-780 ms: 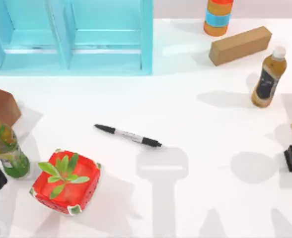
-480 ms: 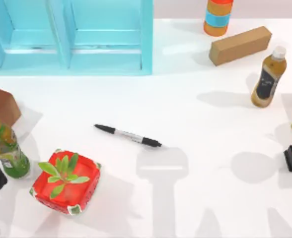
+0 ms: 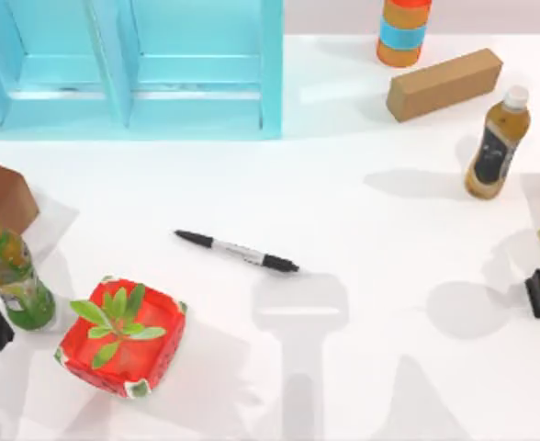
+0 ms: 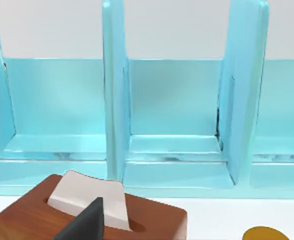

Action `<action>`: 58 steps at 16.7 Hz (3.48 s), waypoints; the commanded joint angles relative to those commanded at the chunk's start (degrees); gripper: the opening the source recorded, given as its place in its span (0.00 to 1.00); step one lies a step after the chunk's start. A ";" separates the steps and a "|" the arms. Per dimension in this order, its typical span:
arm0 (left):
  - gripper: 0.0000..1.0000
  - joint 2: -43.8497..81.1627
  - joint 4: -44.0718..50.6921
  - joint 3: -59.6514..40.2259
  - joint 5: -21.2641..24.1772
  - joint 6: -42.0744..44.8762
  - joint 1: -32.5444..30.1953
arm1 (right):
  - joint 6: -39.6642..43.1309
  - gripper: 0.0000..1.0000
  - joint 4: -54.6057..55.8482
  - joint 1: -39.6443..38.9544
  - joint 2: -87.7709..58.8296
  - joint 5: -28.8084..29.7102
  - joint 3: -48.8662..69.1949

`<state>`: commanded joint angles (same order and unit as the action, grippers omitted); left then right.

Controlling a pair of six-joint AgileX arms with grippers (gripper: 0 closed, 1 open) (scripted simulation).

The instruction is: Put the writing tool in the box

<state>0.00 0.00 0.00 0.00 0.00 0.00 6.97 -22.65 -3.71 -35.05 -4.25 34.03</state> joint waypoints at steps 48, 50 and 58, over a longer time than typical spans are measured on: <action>1.00 0.00 0.00 0.00 0.00 0.00 0.00 | 19.15 0.70 -34.81 -33.50 -114.75 -16.05 88.98; 1.00 0.00 0.00 0.00 0.00 0.00 0.00 | 19.15 0.55 -34.81 -33.50 -114.75 -16.05 88.98; 1.00 0.00 0.00 0.00 0.00 0.00 0.00 | 19.15 0.00 -34.81 -33.50 -114.75 -16.05 88.98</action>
<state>0.00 0.00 0.00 0.00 0.00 0.00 26.12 -57.45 -37.21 -149.79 -20.30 123.01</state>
